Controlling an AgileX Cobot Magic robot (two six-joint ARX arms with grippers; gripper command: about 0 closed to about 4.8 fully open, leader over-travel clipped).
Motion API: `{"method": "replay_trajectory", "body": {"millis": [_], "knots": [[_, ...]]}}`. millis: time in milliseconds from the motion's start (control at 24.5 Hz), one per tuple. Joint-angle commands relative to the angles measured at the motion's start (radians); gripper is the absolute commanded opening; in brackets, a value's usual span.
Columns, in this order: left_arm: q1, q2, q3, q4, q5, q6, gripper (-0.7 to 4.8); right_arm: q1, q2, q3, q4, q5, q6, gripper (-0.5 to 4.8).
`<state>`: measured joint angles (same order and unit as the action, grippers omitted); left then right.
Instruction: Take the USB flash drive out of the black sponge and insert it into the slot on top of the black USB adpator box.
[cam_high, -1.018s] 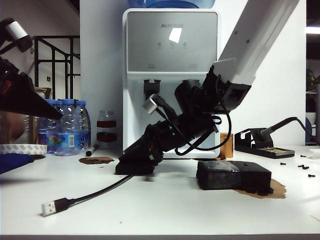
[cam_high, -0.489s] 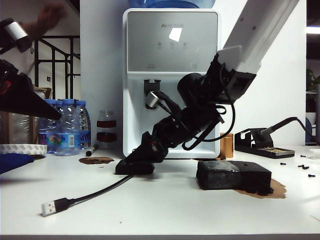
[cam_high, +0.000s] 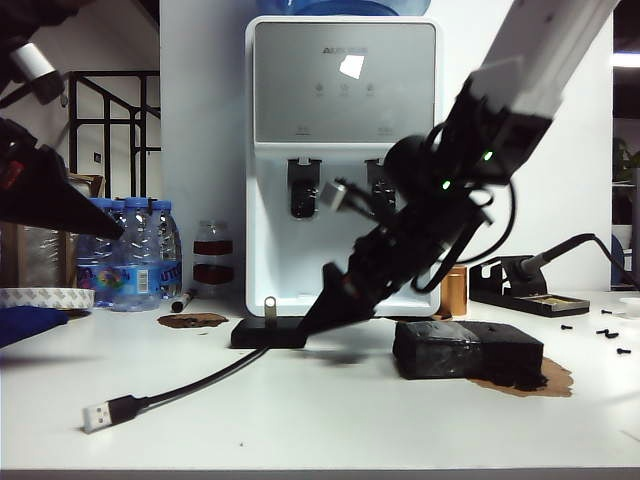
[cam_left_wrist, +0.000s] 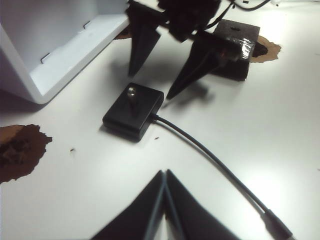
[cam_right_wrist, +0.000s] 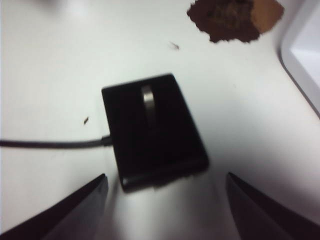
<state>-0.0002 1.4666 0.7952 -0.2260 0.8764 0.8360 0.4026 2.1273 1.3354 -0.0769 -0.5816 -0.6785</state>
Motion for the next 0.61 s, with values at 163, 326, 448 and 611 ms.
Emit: {"method": "replay_trajectory", "body": {"millis": [163,326,448,611], "knots": [[0.002,-0.001,0.002,0.057,-0.002,-0.009,-0.04,-0.023,-0.168,-0.053,0.067,-0.005,0.027,3.71],[0.002,-0.002,0.002,0.118,-0.031,-0.045,-0.04,-0.032,-0.258,-0.086,0.067,0.032,0.059,2.96],[0.002,-0.002,0.002,0.206,-0.079,-0.142,-0.04,-0.041,-0.348,-0.157,0.096,0.062,0.069,1.83],[0.003,-0.002,0.002,0.320,-0.180,-0.295,-0.04,-0.054,-0.491,-0.305,0.235,0.133,0.151,-0.04]]}}
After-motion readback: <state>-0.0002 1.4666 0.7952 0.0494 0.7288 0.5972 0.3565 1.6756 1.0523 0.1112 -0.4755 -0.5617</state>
